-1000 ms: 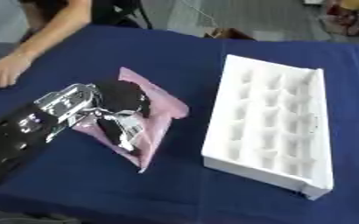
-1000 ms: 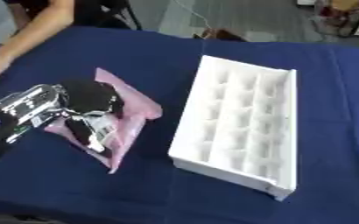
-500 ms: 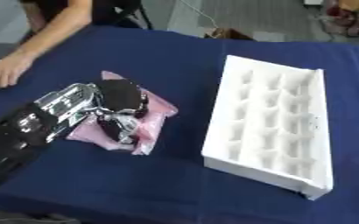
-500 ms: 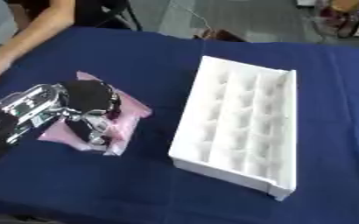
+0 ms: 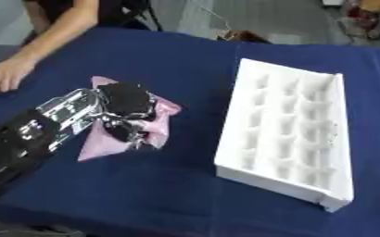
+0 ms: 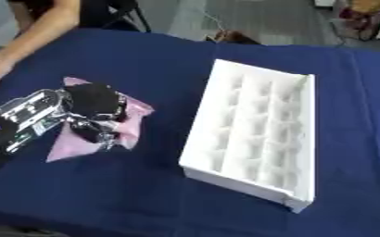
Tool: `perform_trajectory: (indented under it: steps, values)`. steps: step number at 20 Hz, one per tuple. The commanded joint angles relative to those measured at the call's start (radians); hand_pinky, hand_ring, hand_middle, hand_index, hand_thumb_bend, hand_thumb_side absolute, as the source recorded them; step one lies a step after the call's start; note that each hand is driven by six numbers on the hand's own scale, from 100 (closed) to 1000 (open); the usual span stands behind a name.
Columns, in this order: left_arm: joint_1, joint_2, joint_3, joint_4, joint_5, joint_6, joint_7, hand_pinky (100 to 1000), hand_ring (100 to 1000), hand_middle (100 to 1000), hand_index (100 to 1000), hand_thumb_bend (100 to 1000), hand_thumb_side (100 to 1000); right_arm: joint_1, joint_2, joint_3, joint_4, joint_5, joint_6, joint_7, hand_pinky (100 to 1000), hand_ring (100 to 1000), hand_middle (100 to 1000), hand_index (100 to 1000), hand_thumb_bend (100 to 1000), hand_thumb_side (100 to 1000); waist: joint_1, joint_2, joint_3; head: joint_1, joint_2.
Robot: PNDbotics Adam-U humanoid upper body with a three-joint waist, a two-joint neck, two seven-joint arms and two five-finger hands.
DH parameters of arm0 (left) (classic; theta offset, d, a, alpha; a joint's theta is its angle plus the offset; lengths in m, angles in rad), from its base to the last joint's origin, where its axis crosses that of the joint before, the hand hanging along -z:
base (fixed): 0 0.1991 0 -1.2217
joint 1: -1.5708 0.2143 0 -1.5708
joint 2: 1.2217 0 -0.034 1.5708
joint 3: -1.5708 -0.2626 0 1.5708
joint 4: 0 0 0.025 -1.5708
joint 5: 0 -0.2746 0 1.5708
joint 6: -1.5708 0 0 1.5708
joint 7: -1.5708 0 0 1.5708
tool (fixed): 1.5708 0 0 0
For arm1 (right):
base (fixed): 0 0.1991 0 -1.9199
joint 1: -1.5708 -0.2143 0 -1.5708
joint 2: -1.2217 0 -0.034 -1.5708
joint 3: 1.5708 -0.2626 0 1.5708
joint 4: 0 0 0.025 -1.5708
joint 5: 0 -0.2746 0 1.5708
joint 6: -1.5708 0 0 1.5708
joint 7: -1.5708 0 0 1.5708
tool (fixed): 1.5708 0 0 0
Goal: Pick up objects on the table and place them in the box.
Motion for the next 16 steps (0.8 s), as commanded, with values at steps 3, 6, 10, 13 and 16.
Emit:
perform_trajectory:
  steps: [3, 6, 10, 13, 16]
  values:
    - [-0.005, 0.02, 0.002, -0.024, -0.001, 0.002, 0.038, 100, 100, 100, 187, 100, 228, -0.01, -0.012, -0.002, -0.013, 0.002, 0.0, -0.005, 595, 689, 805, 939, 100, 688, -0.001, -0.01, 0.0, 0.006, -0.001]
    - [-0.007, 0.021, 0.001, -0.026, 0.001, 0.002, 0.039, 100, 100, 100, 181, 100, 234, -0.01, -0.012, -0.002, -0.013, 0.002, 0.0, -0.006, 595, 689, 805, 939, 100, 688, -0.001, -0.01, 0.0, 0.007, -0.001]
    - [-0.008, 0.023, 0.001, -0.031, 0.004, 0.003, 0.038, 100, 100, 100, 180, 100, 237, -0.01, -0.012, -0.002, -0.013, 0.002, 0.001, -0.006, 595, 689, 805, 940, 100, 688, 0.0, -0.011, 0.0, 0.007, -0.001]
    - [-0.009, 0.024, 0.001, -0.034, 0.005, 0.004, 0.037, 100, 100, 100, 180, 100, 239, -0.009, -0.012, -0.003, -0.014, 0.003, 0.001, -0.007, 595, 689, 805, 940, 100, 688, 0.0, -0.011, 0.0, 0.007, -0.001]
    - [-0.009, 0.03, -0.001, -0.042, 0.014, -0.001, 0.035, 100, 100, 100, 180, 100, 260, -0.009, -0.012, -0.004, -0.014, 0.003, 0.002, -0.007, 594, 688, 805, 940, 100, 689, 0.001, -0.011, -0.001, 0.006, -0.001]
